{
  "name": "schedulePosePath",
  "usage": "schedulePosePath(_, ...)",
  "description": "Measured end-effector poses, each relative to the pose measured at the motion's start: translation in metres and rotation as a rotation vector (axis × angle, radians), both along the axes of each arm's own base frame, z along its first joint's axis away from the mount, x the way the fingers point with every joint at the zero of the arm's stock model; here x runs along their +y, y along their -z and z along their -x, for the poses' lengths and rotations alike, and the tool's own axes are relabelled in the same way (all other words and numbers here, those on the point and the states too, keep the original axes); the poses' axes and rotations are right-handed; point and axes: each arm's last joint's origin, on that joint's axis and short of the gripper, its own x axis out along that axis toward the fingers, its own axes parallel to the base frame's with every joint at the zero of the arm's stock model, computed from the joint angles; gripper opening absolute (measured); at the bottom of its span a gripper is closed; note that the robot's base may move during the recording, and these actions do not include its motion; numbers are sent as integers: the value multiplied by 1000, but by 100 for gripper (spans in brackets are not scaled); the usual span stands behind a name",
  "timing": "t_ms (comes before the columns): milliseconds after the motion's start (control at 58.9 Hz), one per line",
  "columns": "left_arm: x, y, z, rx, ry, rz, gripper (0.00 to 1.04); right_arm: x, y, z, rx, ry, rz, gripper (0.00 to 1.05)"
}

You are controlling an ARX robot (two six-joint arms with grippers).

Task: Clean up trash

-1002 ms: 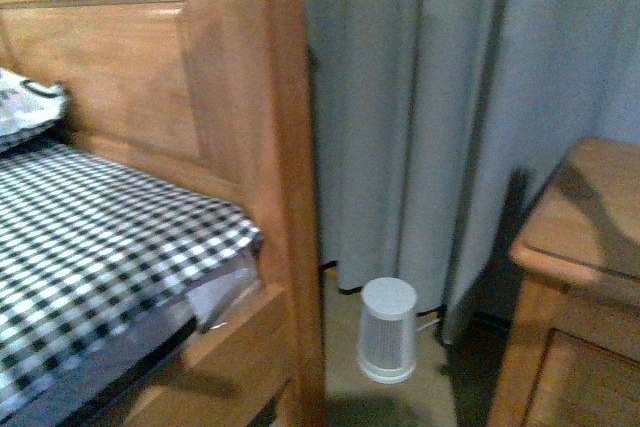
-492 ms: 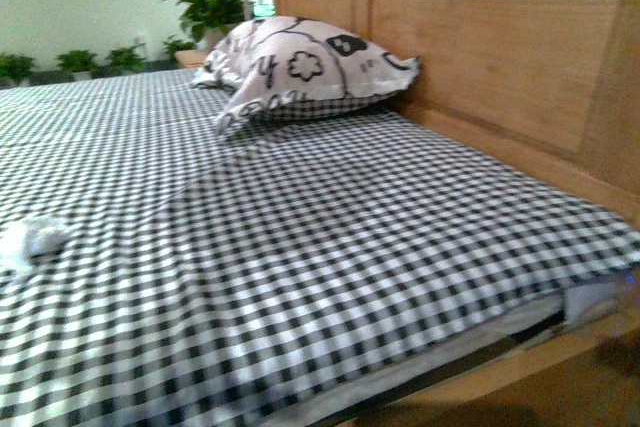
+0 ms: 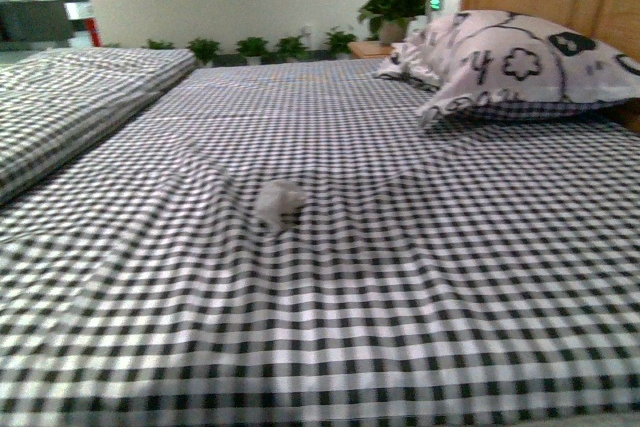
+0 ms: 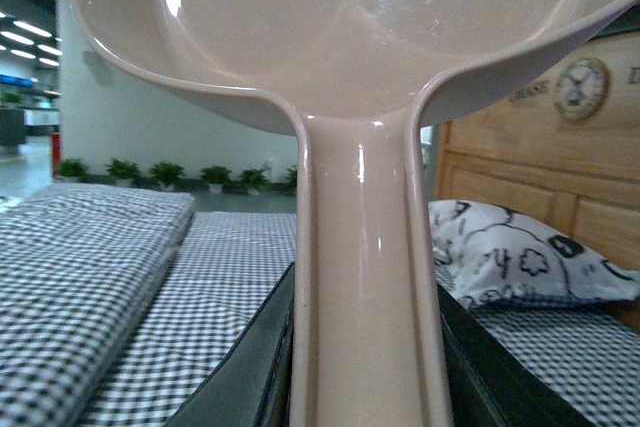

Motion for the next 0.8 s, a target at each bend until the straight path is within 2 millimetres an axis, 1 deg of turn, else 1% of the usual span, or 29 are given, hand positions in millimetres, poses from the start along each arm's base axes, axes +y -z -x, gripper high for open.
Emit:
schedulePosePath(204, 1, -1, 1, -1, -17, 18, 28, 2, 1, -1, 5, -15, 13, 21)
schedulePosePath(255, -1, -3, -4, 155, -71, 37, 28, 1, 0, 0, 3, -5, 8, 21)
schedulePosePath(272, -1, -6, -7, 223, -94, 28, 28, 1, 0, 0, 3, -3, 8, 21)
schedulePosePath(289, 1, -10, -16, 383, -149, -1, 28, 1, 0, 0, 3, -1, 7, 21)
schedulePosePath(323, 3, -10, -23, 466, -158, -26, 28, 1, 0, 0, 2, 0, 7, 21)
schedulePosePath(357, 7, -4, -32, 551, -162, -56, 28, 0, 0, 0, 2, 5, 5, 21)
schedulePosePath(408, 9, 9, -50, 638, -80, -126, 27, 0, 0, 0, 1, 6, 4, 21)
schedulePosePath(475, 10, 15, -65, 652, -14, -185, 27, 0, 0, 0, -1, -3, 7, 21)
schedulePosePath(611, 12, 16, -93, 622, 97, -342, 27, 0, 0, 0, -1, 4, 5, 21)
schedulePosePath(696, 12, 19, -106, 625, 151, -430, 27, 0, 0, 0, -1, 4, 5, 21)
schedulePosePath(798, 13, 32, -125, 655, 211, -540, 27, 0, 0, 0, -1, 3, 5, 21)
